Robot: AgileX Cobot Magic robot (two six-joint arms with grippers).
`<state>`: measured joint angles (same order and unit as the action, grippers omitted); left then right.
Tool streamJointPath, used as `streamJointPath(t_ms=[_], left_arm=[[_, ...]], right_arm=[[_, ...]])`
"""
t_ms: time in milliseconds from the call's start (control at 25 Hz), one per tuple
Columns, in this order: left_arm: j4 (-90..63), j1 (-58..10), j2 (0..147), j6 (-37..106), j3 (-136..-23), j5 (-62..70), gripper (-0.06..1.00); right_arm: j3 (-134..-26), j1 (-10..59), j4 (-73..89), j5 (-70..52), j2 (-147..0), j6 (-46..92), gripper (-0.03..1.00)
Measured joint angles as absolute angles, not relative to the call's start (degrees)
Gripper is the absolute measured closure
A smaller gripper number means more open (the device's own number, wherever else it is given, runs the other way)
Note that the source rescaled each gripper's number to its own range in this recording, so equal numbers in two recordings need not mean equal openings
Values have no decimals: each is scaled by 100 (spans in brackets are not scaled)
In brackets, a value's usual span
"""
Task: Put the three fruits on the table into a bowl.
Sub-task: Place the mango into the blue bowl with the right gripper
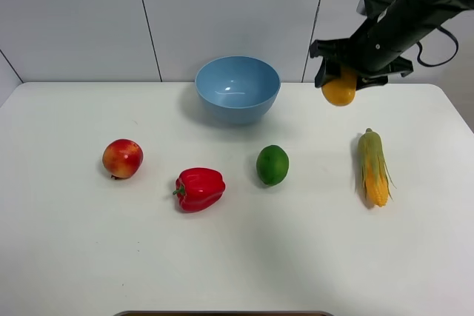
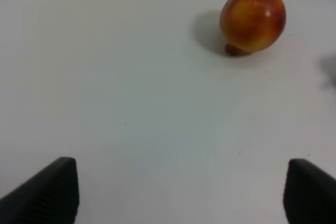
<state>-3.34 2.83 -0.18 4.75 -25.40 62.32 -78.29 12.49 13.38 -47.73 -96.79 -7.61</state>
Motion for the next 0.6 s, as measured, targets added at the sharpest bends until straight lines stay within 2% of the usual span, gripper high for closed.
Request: streamJointPath(t_ms=[320, 600], left_arm=[[-334, 283, -18, 475, -2540, 6232, 79], [-334, 283, -18, 475, -2540, 6232, 78]], right_arm=[[-8981, 1271, 1386, -4919, -10325, -361, 97], [-9867, 1563, 1592, -4776, -11302, 0, 97]])
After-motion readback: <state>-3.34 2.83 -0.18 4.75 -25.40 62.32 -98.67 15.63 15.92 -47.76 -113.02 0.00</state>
